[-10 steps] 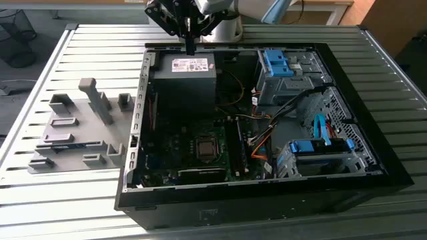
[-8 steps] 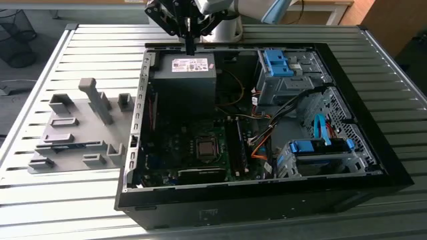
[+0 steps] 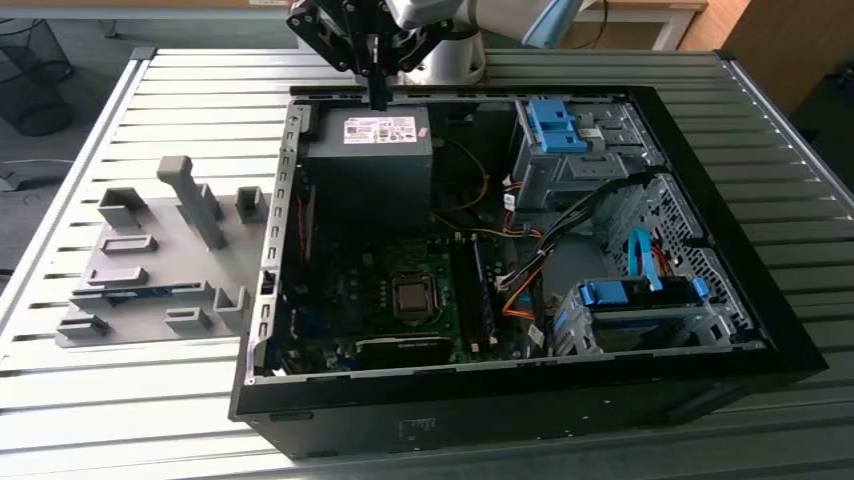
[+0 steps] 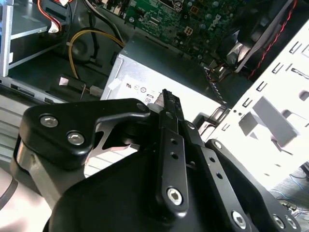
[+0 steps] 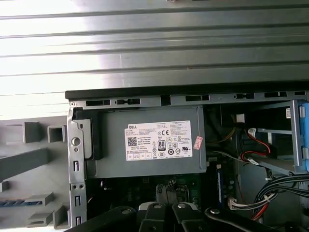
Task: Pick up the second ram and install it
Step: 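Reach for the second ram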
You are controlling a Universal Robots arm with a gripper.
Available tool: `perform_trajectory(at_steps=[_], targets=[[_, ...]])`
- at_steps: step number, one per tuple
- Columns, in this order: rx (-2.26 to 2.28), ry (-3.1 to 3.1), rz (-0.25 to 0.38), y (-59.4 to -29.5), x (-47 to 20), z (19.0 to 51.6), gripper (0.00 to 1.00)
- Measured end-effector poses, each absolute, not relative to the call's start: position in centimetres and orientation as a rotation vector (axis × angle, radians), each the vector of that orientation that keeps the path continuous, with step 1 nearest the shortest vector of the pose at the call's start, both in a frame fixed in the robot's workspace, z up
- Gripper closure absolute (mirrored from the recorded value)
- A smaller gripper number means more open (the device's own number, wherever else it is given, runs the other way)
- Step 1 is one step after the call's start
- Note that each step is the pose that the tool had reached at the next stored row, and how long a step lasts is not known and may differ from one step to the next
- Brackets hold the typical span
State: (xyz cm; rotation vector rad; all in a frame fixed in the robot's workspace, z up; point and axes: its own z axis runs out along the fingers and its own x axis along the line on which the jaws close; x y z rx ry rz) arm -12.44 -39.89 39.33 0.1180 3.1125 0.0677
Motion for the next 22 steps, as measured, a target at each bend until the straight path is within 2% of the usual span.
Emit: perform_trajectory(at_steps=[22], targets=[[0.118,3.113,0.068,-39.89,-13.24,39.33,0.89]])
